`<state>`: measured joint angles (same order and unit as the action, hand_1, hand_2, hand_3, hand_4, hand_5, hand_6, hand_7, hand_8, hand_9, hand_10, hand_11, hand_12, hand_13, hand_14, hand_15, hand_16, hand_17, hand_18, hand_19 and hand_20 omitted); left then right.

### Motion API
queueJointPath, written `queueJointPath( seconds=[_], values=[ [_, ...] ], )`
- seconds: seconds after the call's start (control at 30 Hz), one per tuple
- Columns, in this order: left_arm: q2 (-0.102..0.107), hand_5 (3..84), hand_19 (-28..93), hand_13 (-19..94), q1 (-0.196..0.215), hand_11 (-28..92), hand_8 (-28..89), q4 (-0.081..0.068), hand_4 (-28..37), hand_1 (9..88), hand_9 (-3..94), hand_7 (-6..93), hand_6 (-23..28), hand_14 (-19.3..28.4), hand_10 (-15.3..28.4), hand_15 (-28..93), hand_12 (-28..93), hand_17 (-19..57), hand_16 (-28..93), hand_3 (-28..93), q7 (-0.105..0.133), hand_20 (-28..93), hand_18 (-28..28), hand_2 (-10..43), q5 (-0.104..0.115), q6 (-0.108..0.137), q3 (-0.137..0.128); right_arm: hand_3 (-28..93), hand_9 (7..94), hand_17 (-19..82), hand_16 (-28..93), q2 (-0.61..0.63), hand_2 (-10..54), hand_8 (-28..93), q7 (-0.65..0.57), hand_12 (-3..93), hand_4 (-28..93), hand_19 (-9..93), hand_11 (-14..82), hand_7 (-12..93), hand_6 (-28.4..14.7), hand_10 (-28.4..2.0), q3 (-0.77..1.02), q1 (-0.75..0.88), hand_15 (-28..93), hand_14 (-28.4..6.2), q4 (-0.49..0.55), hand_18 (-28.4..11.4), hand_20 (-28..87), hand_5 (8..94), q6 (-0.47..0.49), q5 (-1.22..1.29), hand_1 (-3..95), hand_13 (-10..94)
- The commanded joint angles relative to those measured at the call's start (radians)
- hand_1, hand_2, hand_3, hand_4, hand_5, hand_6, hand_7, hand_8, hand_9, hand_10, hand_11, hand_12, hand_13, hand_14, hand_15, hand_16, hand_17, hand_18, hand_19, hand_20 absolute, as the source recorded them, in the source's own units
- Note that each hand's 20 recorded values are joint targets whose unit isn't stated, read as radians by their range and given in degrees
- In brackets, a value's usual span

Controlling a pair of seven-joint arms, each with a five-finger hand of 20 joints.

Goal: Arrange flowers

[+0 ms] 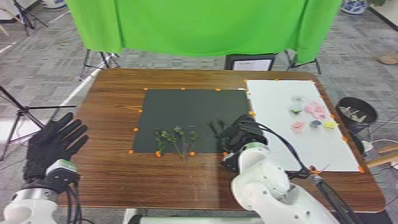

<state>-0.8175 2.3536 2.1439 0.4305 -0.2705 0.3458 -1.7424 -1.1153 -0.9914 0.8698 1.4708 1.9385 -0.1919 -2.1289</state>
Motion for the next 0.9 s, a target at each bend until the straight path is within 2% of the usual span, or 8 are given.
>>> queueJointPath(
  seconds=[0.03, 0.1, 0.2, 0.37, 0.5, 0.6, 0.73, 0.9],
  values=[
    [-0.013, 39.8, 39, 22, 0.019, 21, -8, 0.008, -26.6, 27.5, 33.8, 13.6, 10.5, 16.8, 17.1, 36, 13, -8.2, -6, 75, -0.001, 9, 16.6, 12.5, 0.008, 0.006, -0.01, 79, 75.2, 48, 24, 0.037, -7.6, -11, 0.0, 16.3, -20, 93, 18.1, 15, -7.8, -19.0, 0.014, 0.031, 51, -10.8, 0.05, -23.6, 23, 66.3, 0.012, -0.07, 34.9, 80],
    [-0.014, 39.8, 39, 22, 0.024, 21, -8, 0.008, -26.6, 27.5, 33.8, 13.6, 10.5, 16.8, 17.1, 36, 13, -8.2, -6, 75, 0.0, 9, 16.6, 12.5, 0.007, 0.006, -0.016, 78, 74.5, 49, 24, 0.048, -0.5, -11, 0.022, 15.6, -20, 93, 16.9, 15, -8.2, -19.6, 0.035, 0.049, 50, -11.0, 0.069, -23.5, 22, 66.2, 0.065, -0.08, 32.1, 81],
    [-0.017, 39.9, 39, 22, 0.025, 21, -8, 0.006, -26.6, 27.5, 33.8, 13.6, 10.6, 16.8, 17.1, 36, 13, -8.2, -6, 75, -0.007, 9, 16.6, 12.5, 0.002, 0.002, -0.024, 79, 77.5, 49, 26, 0.044, 15.0, -8, 0.006, 17.0, -21, 93, 18.0, 15, -7.1, -18.4, 0.073, 0.068, 52, -11.4, 0.103, -23.8, 27, 71.3, 0.285, -0.115, 33.7, 82],
    [-0.016, 40.6, 39, 22, 0.035, 21, -8, 0.006, -26.7, 27.5, 34.0, 13.8, 10.7, 16.9, 17.2, 37, 13, -8.2, -6, 75, -0.007, 9, 16.6, 12.6, 0.005, -0.004, -0.03, 78, 79.3, 48, 31, 0.026, 18.5, -2, -0.018, 20.7, -21, 93, 21.5, 14, -7.1, -19.1, 0.106, 0.079, 58, -12.6, 0.128, -24.4, 32, 74.4, 0.502, -0.063, 36.2, 80],
    [-0.019, 40.8, 39, 22, 0.034, 21, -8, 0.007, -26.7, 27.5, 34.1, 13.8, 10.6, 16.9, 17.1, 37, 13, -8.2, -6, 75, -0.009, 10, 16.6, 12.6, 0.001, -0.004, -0.03, 79, 81.9, 48, 31, 0.015, 21.2, -5, -0.009, 22.1, -17, 93, 23.4, 14, -6.6, -19.4, 0.114, 0.087, 60, -13.1, 0.131, -25.2, 36, 77.2, 0.532, -0.003, 32.0, 80],
    [-0.016, 40.9, 39, 22, 0.031, 21, -8, -0.002, -26.7, 27.5, 34.1, 14.0, 10.6, 17.0, 17.1, 37, 13, -8.2, -6, 75, -0.015, 9, 16.6, 12.7, -0.005, -0.008, -0.023, 78, 82.0, 48, 32, 0.003, 21.2, -5, -0.013, 22.4, -17, 93, 23.4, 14, -6.3, -19.3, 0.127, 0.095, 60, -13.4, 0.142, -25.3, 36, 77.6, 0.508, 0.086, 33.0, 80],
    [-0.024, 40.9, 39, 22, 0.017, 21, -8, -0.01, -26.7, 27.5, 34.1, 14.0, 10.7, 16.9, 17.1, 37, 13, -8.2, -6, 75, -0.015, 9, 16.6, 12.7, 0.009, 0.006, -0.009, 77, 81.6, 47, 32, 0.003, 21.8, -6, 0.015, 22.5, -18, 93, 23.1, 15, -5.9, -19.2, 0.107, 0.095, 59, -13.7, 0.145, -25.1, 35, 77.3, 0.51, 0.046, 33.8, 79],
    [-0.025, 40.9, 39, 22, 0.013, 21, -9, -0.019, -26.7, 27.5, 34.2, 14.0, 10.6, 17.0, 17.1, 38, 13, -8.2, -6, 75, -0.014, 9, 16.6, 12.8, 0.028, -0.009, -0.004, 77, 81.6, 47, 31, 0.01, 22.0, -6, -0.007, 22.2, -18, 93, 22.5, 14, -5.9, -19.1, 0.097, 0.09, 59, -13.7, 0.138, -25.0, 34, 77.1, 0.492, 0.013, 33.6, 79]
  ],
)
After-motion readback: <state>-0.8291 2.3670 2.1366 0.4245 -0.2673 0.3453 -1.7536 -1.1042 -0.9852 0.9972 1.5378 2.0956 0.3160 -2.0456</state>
